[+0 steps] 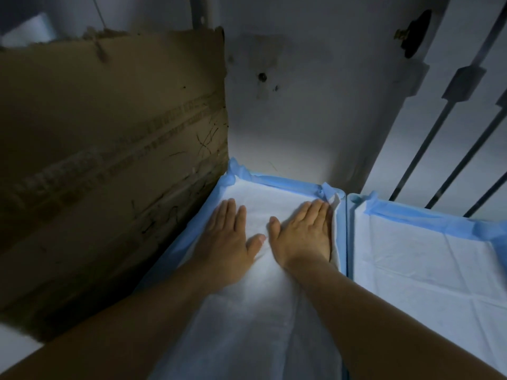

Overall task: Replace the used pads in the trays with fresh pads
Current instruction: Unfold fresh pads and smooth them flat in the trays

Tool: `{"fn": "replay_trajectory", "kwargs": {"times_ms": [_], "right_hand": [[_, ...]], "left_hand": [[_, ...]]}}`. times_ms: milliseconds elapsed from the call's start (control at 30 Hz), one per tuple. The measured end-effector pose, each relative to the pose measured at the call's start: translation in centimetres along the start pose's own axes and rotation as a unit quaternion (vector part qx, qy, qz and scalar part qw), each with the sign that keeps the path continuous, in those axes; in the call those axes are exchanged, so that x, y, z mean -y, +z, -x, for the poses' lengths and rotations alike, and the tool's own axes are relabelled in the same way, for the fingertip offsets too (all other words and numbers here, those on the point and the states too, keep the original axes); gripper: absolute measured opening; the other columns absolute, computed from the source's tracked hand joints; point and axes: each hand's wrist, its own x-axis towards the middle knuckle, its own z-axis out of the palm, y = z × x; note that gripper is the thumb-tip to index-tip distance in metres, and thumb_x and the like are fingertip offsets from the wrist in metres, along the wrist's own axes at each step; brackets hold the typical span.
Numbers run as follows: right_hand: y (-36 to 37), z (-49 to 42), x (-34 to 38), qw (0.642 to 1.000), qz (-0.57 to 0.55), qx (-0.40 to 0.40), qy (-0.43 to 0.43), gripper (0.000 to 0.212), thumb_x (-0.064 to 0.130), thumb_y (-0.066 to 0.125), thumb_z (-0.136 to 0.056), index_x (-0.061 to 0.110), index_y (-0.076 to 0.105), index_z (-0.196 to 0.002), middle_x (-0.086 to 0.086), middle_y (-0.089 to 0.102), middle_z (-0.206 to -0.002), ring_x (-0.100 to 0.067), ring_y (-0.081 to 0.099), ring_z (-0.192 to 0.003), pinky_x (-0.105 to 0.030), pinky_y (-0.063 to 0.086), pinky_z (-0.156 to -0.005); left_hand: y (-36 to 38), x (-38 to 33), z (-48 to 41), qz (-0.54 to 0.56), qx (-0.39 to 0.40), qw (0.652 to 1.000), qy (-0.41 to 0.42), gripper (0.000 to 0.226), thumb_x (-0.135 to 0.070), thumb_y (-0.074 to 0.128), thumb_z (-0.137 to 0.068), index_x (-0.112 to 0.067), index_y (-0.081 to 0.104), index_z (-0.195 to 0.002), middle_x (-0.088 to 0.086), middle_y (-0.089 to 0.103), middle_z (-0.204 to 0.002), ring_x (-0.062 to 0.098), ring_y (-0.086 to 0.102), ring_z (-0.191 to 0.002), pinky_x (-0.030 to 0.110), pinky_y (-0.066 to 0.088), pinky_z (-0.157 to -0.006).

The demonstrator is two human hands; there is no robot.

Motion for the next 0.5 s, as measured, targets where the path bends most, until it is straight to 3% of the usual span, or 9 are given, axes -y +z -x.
{"fn": "replay_trajectory", "kwargs": {"times_ms": [100,333,500], "right_hand": [[-0.1,0.2,-0.1,1.0,-0.001,-0.004,-0.006,0.083,0.055,0.005,-0.098,-0.01,-0.007,-0.148,-0.032,-0.007,-0.156,-0.041,-0.008,-0.147,-0.047,-0.003,-0.121],[0.4,0.2,-0.1,0.999,-0.018,-0.039,-0.023,0.085,0.059,0.012,-0.097,-0.005,-0.003,-0.151,-0.029,-0.005,-0.158,-0.042,-0.007,-0.147,-0.049,-0.003,-0.12],[0.9,2.1,0.3,0.998,-0.016,-0.016,-0.066,0.062,0.026,0.016,-0.102,-0.003,-0.013,-0.149,-0.025,-0.015,-0.158,-0.038,-0.014,-0.146,-0.049,-0.003,-0.121]], "left_hand": [[0.2,0.5,3.7,0.008,-0.017,1.0,0.008,0.097,-0.07,-0.012,-0.075,-0.013,-0.007,-0.153,0.012,-0.015,-0.16,0.023,-0.017,-0.147,0.038,-0.007,-0.121],[0.4,1.2,6.6,-0.01,-0.032,0.999,0.031,0.1,-0.073,-0.018,-0.076,-0.011,-0.002,-0.154,0.015,-0.012,-0.16,0.026,-0.015,-0.148,0.037,-0.009,-0.12],[0.3,1.2,6.5,-0.008,-0.012,1.0,0.027,0.094,-0.068,-0.01,-0.077,-0.012,-0.006,-0.153,0.015,-0.017,-0.159,0.026,-0.018,-0.147,0.038,-0.008,-0.12]]}}
